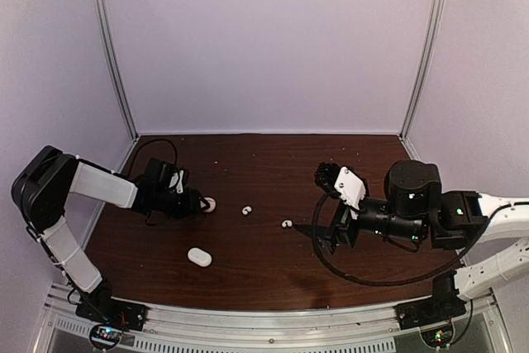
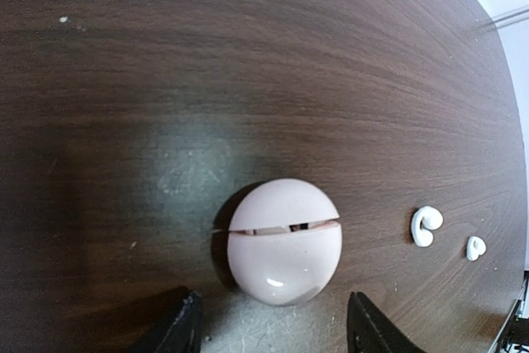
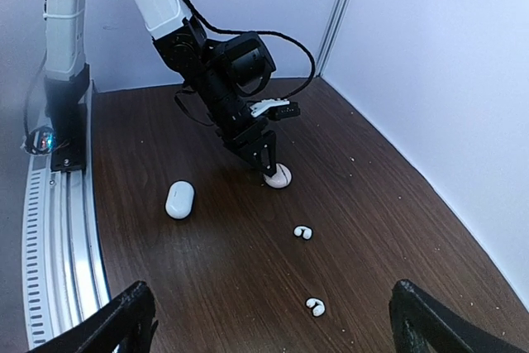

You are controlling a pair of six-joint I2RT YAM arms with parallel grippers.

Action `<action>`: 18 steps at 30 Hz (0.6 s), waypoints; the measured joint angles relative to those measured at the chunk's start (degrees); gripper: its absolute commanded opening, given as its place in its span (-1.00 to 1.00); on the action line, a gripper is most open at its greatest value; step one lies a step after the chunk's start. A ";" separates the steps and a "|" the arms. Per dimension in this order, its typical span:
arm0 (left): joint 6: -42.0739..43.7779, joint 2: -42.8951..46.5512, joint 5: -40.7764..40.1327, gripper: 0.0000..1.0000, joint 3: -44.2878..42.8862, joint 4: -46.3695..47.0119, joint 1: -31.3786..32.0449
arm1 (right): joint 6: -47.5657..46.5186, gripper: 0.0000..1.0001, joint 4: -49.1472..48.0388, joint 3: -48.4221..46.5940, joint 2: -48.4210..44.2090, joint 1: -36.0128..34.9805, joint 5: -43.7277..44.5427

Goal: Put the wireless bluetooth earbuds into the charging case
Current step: Place the charging case with the earbuds at the center of the board.

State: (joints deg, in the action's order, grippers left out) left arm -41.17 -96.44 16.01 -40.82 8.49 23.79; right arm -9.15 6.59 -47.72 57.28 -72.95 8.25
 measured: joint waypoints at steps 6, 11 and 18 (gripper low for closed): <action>1.51 6.67 -2.01 0.46 0.04 -8.70 -0.94 | 2.03 1.00 -0.46 0.76 -0.57 1.92 -2.47; 4.07 18.45 -0.96 0.66 0.81 -13.86 -0.85 | 4.57 1.00 -1.53 2.19 -0.74 4.96 -6.40; 5.09 25.83 -3.91 0.71 1.42 -23.65 9.90 | 9.05 1.00 -3.56 3.56 1.73 9.57 -13.33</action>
State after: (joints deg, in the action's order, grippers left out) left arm -36.07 -70.61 12.10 -39.40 -15.16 33.69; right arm -0.10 3.03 -44.16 59.00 -63.37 -5.08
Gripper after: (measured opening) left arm 0.850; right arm 0.997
